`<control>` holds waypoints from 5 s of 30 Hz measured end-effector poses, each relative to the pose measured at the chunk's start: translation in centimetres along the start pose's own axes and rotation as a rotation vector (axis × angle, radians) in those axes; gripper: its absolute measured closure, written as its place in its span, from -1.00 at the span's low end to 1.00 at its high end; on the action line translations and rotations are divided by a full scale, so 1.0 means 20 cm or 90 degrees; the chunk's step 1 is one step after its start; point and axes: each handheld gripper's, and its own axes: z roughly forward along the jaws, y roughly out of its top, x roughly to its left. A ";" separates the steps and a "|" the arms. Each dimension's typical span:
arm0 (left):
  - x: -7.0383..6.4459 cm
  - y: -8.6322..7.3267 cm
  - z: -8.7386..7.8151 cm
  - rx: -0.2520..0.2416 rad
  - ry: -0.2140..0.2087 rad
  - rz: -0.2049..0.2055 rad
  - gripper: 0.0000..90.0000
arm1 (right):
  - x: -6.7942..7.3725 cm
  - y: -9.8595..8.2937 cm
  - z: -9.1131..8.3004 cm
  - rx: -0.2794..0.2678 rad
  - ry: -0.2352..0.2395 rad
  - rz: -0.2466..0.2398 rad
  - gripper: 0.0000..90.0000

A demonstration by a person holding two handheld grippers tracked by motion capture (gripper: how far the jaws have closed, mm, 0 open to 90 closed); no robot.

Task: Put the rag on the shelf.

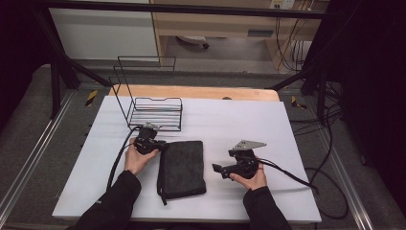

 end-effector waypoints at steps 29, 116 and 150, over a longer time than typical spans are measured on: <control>-0.01 -0.07 -0.01 -0.033 -0.014 -0.033 0.53 | 0.00 0.20 0.37 0.005 -0.020 0.047 -0.48; -0.26 -0.01 -0.42 -0.206 -0.003 0.060 0.83 | 0.15 0.32 0.11 -0.100 0.019 0.010 0.82; -0.32 0.05 -0.73 -0.362 0.009 0.077 0.84 | 0.33 0.53 -0.09 -0.242 -0.023 -0.083 0.84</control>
